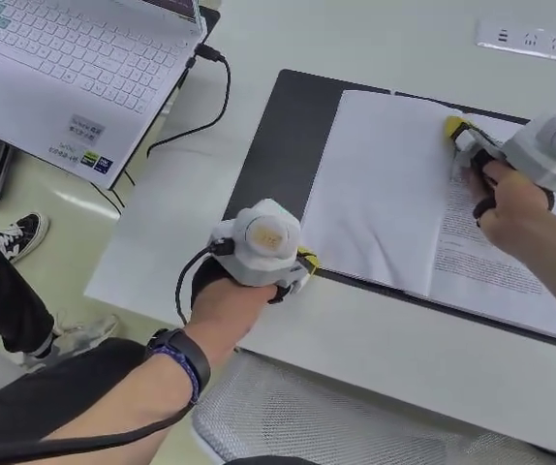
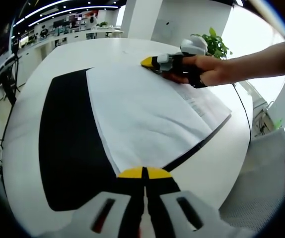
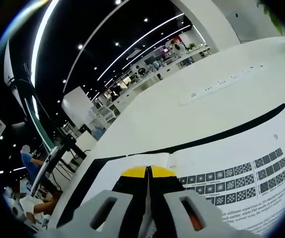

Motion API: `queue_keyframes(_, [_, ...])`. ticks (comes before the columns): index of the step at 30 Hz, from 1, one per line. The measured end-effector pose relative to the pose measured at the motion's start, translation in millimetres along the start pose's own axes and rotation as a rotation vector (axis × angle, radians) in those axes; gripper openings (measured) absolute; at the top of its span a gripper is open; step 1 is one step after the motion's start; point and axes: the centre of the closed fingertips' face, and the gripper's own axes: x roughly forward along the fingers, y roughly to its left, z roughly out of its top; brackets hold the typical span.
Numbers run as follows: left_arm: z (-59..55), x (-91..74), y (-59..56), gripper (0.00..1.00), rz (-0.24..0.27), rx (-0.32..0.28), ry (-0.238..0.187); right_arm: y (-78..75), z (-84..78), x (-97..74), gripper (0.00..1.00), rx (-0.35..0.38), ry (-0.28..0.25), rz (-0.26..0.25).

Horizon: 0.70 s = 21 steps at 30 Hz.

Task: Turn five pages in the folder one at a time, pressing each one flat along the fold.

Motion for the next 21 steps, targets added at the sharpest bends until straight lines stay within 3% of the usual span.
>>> queue_keyframes(11, [0.5,-0.3,-0.3,0.0,0.003,0.004,-0.007,16.2,-18.4,-26.2,0.0,-0.033,0.023,0.025])
queue_keyframes(21, [0.6,0.0,-0.4,0.0,0.0,-0.022,-0.012,18.0,-37.1,-51.3,0.0,-0.042,0.027,0.067])
